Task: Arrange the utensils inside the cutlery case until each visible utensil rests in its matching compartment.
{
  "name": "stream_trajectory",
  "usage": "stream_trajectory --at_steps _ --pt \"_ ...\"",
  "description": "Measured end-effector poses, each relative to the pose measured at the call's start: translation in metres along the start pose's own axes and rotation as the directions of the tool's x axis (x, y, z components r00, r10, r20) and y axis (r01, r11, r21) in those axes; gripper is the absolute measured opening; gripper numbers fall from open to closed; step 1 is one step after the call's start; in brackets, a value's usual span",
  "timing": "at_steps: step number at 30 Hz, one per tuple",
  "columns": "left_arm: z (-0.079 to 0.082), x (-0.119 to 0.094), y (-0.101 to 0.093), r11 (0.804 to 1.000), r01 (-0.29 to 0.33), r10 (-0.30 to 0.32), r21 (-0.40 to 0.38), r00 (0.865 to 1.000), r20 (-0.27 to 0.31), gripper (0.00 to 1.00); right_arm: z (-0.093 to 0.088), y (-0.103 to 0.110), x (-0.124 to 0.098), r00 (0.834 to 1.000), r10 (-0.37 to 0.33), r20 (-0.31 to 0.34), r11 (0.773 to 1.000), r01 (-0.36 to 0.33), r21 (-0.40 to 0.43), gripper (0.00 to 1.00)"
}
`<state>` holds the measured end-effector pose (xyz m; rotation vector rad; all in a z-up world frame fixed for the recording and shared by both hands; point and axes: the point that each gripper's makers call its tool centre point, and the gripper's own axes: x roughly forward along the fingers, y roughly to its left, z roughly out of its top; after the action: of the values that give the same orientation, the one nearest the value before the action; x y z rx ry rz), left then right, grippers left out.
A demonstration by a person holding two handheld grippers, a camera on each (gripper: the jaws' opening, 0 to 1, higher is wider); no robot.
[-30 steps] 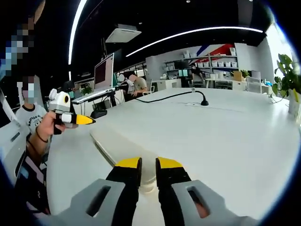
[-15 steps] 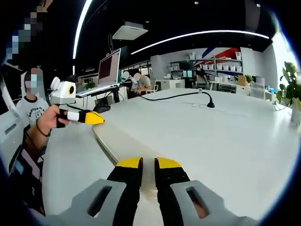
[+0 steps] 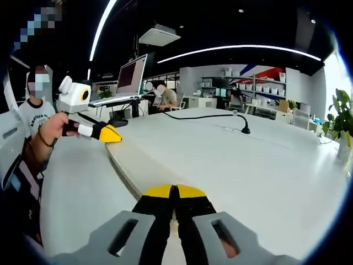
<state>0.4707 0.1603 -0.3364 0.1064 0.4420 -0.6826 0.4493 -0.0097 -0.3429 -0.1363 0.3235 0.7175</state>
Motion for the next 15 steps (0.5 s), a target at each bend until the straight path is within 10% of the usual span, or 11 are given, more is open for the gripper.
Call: stream_trajectory --at_steps 2,15 --pt "-0.012 -0.002 0.001 1.000 -0.013 0.013 0.001 0.998 -0.065 0.00 0.000 0.000 0.001 1.000 0.003 0.000 1.000 -0.003 -0.029 0.00" --pt "0.002 -0.004 -0.008 0.998 -0.004 0.000 0.055 0.998 0.068 0.00 0.003 0.000 0.005 0.999 -0.001 0.046 1.000 0.002 -0.024 0.00"
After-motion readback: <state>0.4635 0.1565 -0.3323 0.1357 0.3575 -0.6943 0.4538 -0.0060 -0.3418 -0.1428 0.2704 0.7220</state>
